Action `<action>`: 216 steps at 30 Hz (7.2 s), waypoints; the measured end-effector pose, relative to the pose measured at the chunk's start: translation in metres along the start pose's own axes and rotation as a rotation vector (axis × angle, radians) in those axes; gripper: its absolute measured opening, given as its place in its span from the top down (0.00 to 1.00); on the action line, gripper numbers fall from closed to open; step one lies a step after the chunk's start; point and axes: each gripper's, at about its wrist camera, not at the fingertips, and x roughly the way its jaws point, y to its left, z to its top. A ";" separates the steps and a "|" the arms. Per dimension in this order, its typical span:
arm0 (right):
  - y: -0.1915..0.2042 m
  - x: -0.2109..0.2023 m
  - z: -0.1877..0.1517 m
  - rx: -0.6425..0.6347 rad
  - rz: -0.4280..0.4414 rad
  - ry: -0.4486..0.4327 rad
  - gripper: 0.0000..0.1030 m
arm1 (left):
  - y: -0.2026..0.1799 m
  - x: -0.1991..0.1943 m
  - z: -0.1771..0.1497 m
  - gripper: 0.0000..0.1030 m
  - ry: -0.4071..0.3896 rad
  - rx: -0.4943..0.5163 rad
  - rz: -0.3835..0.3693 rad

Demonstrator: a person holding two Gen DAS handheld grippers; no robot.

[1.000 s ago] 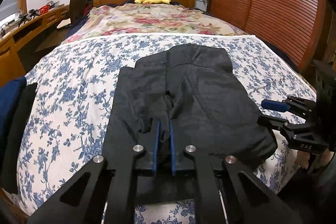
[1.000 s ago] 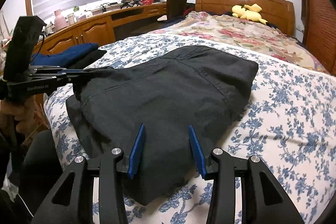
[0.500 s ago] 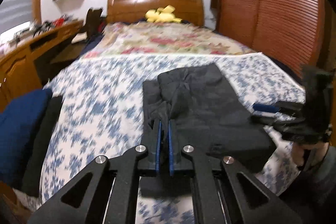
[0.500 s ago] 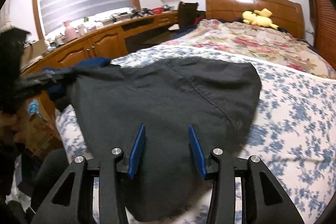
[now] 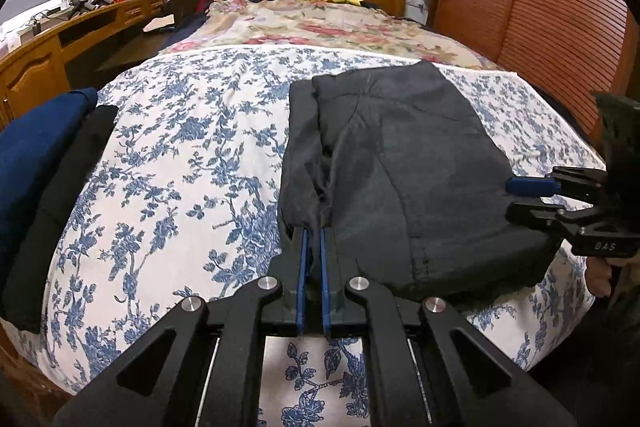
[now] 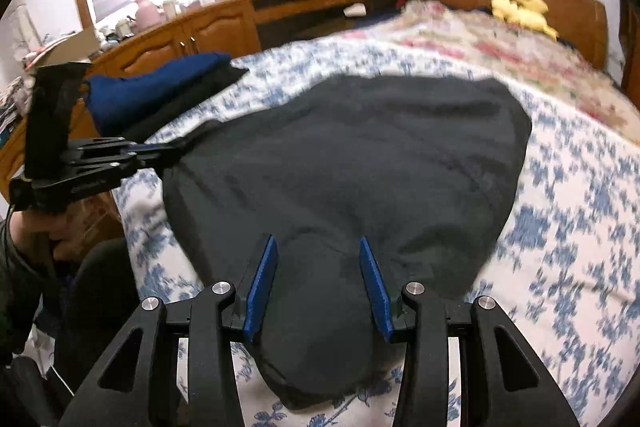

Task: Fold large clothes
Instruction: 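Fold the held side edge inward with the left tool, then open, then close the right tool on the folded black jacket's edge, then close the left tool on the jacket bundle beside the right tool, then lift the folded jacket with both tools and carry it toward the cabinets, then lower the jacket onto the bed edge and open both tools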

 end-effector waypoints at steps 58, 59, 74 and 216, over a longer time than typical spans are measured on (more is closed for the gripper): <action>-0.136 0.110 0.086 0.284 -0.070 0.100 0.65 | 0.031 -0.003 -0.031 0.19 0.003 -0.055 -0.029; -0.135 0.104 0.084 0.272 -0.072 0.097 0.68 | 0.031 -0.003 -0.031 0.19 0.002 -0.054 -0.031; -0.126 -0.018 0.004 0.334 -0.190 0.074 0.63 | 0.030 0.029 -0.007 0.46 0.014 -0.041 -0.137; 0.219 0.260 0.292 -0.402 0.293 -0.037 0.47 | 0.385 -0.191 -0.036 0.84 -0.245 -0.380 0.543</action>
